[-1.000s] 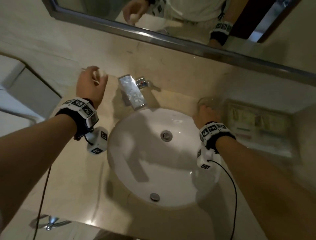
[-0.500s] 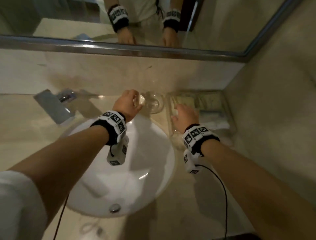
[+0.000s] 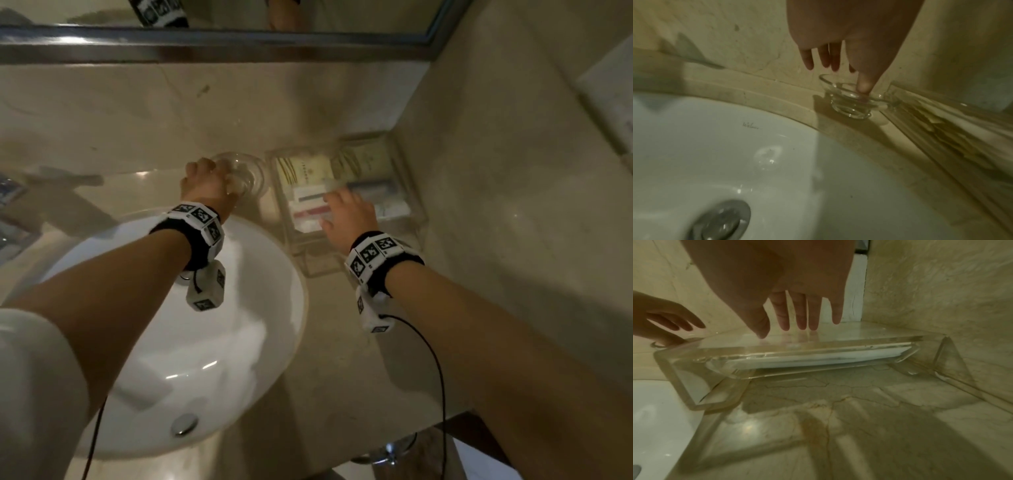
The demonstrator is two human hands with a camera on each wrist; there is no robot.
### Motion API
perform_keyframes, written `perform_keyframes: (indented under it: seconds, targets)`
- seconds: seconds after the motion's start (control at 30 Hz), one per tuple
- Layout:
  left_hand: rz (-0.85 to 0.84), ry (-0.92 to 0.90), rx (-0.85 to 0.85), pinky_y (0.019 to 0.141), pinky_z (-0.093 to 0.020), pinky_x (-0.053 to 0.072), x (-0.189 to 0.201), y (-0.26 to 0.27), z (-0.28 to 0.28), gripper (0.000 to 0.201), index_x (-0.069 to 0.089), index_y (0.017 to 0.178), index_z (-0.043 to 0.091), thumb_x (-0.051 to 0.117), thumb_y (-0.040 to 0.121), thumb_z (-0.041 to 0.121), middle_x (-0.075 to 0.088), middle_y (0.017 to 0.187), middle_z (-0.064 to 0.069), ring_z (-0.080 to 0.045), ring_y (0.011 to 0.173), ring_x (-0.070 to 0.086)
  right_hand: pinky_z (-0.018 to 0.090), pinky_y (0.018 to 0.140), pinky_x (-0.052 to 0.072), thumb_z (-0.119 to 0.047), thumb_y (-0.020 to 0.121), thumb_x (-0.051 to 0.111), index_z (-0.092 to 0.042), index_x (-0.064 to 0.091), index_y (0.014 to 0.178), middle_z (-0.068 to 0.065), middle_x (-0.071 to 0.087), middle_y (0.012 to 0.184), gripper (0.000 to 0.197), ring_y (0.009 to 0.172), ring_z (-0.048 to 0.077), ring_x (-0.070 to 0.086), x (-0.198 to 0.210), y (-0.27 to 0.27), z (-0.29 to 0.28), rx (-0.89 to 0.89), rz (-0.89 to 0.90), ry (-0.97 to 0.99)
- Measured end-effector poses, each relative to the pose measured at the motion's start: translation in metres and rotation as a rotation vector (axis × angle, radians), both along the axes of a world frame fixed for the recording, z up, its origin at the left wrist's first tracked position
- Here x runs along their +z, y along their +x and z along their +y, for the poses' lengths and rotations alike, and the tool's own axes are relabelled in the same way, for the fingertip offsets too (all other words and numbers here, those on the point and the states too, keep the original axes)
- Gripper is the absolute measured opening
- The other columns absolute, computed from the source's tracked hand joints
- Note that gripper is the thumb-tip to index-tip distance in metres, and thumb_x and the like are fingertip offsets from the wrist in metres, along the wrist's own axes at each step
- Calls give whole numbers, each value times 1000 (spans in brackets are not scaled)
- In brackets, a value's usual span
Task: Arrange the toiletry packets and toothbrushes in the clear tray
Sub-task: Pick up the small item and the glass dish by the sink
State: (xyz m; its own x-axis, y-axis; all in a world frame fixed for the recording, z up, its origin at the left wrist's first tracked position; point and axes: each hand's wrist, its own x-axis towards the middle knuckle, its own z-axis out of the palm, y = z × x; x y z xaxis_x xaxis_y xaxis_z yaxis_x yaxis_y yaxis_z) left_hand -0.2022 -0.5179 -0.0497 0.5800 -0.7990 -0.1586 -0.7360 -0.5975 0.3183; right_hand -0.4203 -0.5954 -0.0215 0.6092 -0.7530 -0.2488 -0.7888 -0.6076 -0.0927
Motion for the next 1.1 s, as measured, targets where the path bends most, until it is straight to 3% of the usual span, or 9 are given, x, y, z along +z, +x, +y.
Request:
perform_keyframes:
  seconds: [0.17, 0.27, 0.33, 0.43, 0.53, 0.6, 0.7, 0.9, 1.1]
  targets:
    - [287, -101, 314, 102, -43, 38, 3, -1, 9, 76, 28, 138, 13, 69, 77, 32, 33, 140, -15, -35, 126, 39, 42, 105, 34, -27, 93, 45, -14, 39, 137, 8, 39, 141, 46, 129, 28, 37, -1, -1, -1, 2, -7, -1]
    - [736, -151, 562, 90, -40, 53, -1, 5, 9, 66, 37, 132, 3, 69, 78, 21, 54, 115, -17, -33, 97, 62, 41, 104, 35, -26, 93, 46, -13, 40, 136, 8, 40, 141, 46, 127, 28, 39, 0, 0, -2, 9, -14, 8]
    - [899, -214, 583, 79, -35, 58, 0, 7, 11, 47, 45, 127, -8, 59, 84, 6, 60, 113, -24, -26, 79, 64, 42, 105, 35, -25, 93, 46, -13, 39, 137, 9, 39, 141, 46, 128, 29, 38, 1, 2, -2, 10, -3, 20]
    - [936, -247, 615, 51, -21, 57, 6, 6, 12, 41, 44, 126, -12, 52, 88, -1, 60, 120, -24, -16, 59, 61, 43, 106, 35, -25, 93, 46, -13, 36, 138, 10, 37, 142, 47, 129, 29, 37, 3, 5, -1, 3, 19, 33]
    - [991, -260, 680, 33, -20, 50, 11, 3, 19, 32, 51, 114, -13, 57, 88, 4, 61, 101, -26, -15, 33, 60, 43, 107, 35, -26, 94, 46, -13, 37, 138, 10, 36, 143, 47, 131, 29, 36, 4, 7, 0, -14, 21, 54]
    - [1007, -278, 668, 38, -23, 53, 19, 1, 23, 14, 54, 91, -10, 53, 89, 4, 58, 97, -30, -23, 41, 63, 42, 106, 35, -27, 94, 46, -12, 42, 134, 11, 40, 140, 43, 129, 29, 38, 6, 9, 1, 0, -16, 62]
    - [1027, -361, 628, 59, -28, 59, 37, 0, 25, 21, 47, 68, -1, 48, 87, -9, 54, 78, -20, -29, 63, 59, 40, 100, 42, -28, 95, 44, -8, 53, 122, 11, 52, 126, 35, 117, 28, 49, 9, 16, 1, 28, -129, 109]
    - [1000, -334, 408, 39, -18, 52, 71, -11, 12, 14, 54, 77, 5, 52, 87, -3, 55, 69, -12, -8, 30, 57, 29, 62, 56, -44, 97, 36, -12, 54, 114, 9, 63, 85, 40, 74, 21, 65, 27, 34, -1, -357, -597, 596]
    - [964, -248, 203, 43, -17, 53, 78, -55, -10, 16, 59, 81, 5, 48, 86, -4, 58, 66, -10, -5, 31, 55, 19, 37, 46, -14, 98, 43, -10, 50, 82, 7, 56, 64, 18, 27, 1, 51, 35, 20, -21, -509, -733, 649]
